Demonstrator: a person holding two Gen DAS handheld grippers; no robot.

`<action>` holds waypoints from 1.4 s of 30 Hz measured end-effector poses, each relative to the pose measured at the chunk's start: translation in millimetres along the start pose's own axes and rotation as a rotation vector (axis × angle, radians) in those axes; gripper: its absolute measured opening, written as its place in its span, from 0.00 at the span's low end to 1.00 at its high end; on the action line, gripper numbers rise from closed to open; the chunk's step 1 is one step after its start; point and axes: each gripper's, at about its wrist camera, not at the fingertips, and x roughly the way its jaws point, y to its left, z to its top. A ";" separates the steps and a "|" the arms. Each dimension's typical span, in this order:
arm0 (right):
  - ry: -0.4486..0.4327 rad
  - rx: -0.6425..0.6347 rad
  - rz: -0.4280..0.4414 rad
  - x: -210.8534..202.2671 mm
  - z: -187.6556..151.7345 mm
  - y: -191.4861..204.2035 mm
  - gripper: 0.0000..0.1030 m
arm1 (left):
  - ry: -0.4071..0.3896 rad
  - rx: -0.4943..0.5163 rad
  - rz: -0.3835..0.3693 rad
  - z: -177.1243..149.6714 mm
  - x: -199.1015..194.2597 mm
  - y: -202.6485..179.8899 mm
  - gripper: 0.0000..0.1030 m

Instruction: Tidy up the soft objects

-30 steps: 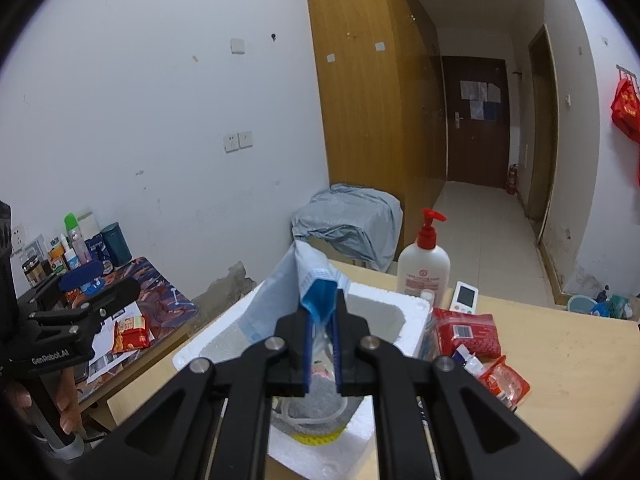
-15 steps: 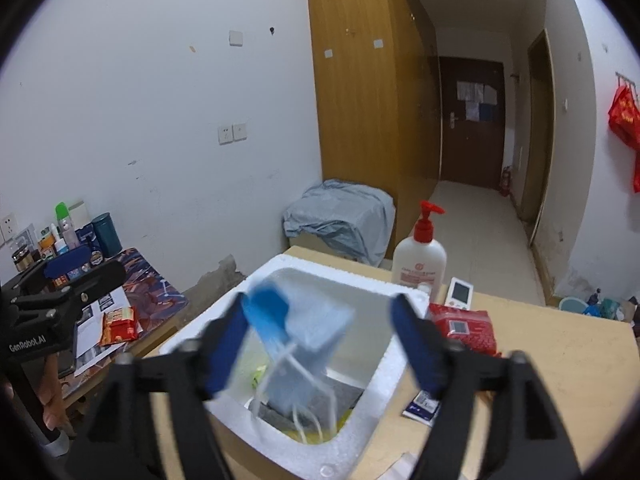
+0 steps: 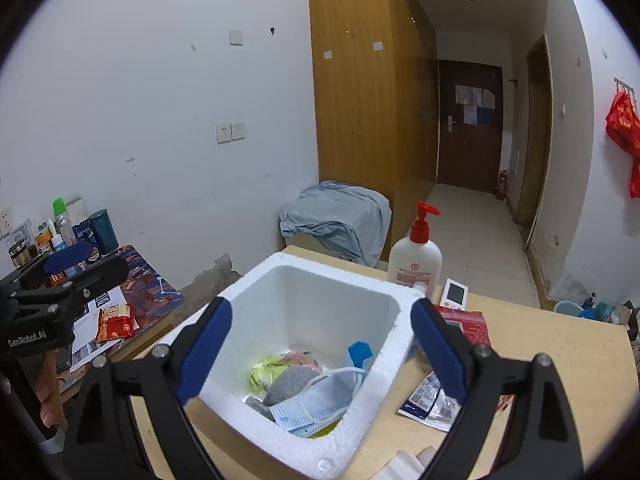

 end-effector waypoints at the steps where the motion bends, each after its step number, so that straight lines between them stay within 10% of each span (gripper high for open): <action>1: -0.001 0.001 -0.002 -1.0 -0.3 -0.6 0.91 | 0.000 0.002 -0.002 -0.1 -0.9 -0.6 0.94; 25: -0.120 0.082 -0.101 -97.9 -20.2 -23.3 0.96 | -0.054 0.083 -0.117 -3.9 -48.9 -56.6 0.98; 42: -0.181 0.158 -0.269 -179.5 -61.2 -47.9 1.00 | -0.097 0.154 -0.353 -22.0 -92.4 -123.9 0.99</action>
